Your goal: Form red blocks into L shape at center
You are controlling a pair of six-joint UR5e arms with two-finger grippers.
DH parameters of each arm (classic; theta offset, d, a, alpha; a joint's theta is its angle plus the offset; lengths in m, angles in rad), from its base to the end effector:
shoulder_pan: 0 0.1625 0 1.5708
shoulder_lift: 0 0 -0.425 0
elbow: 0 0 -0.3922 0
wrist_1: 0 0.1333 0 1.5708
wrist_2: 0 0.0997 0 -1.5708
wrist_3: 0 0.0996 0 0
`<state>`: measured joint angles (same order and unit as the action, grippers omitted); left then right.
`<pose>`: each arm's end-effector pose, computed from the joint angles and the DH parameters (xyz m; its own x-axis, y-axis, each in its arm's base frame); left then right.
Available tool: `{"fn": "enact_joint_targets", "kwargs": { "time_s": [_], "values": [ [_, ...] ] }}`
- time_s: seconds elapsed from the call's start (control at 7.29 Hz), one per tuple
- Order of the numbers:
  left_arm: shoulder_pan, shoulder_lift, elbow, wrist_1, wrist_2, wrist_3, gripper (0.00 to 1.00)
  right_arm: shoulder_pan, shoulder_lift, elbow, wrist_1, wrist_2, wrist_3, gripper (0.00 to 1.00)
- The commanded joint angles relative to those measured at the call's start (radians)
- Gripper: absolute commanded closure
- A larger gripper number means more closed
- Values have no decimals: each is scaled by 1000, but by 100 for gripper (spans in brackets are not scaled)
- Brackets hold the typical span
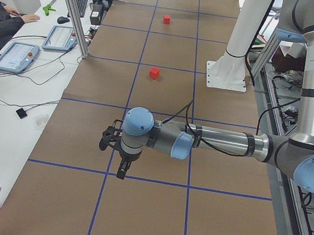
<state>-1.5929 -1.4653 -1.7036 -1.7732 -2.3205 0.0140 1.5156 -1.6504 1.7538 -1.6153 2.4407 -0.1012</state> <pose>-0.0756 -0.4594 0.6227 0.7354 0.1526 -0.6603 0.0112 0.9715 0.2370 0.0317 -0.4621 0.6039 0.6326 -0.1808 0.7531 0.1196 0.9835 0.1356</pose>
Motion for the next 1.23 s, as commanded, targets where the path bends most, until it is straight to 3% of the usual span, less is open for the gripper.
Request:
{"fn": "enact_joint_targets", "kwargs": {
  "time_s": [0.0, 0.55, 0.96, 1.1],
  "values": [
    [1, 22, 5, -11, 6, 10, 0, 0, 0, 3, 0, 1, 0, 1],
    [25, -36, -4, -17, -3, -3, 0, 2, -3, 4, 2, 4, 0, 1],
    [186, -223, -70, 0, 1, -56, 0, 2, -5, 21, 2, 15, 3, 1],
    [297, -278, -94, 0, 13, -244, 0, 2, -3, 29, 2, 14, 3, 1]
  ]
}}
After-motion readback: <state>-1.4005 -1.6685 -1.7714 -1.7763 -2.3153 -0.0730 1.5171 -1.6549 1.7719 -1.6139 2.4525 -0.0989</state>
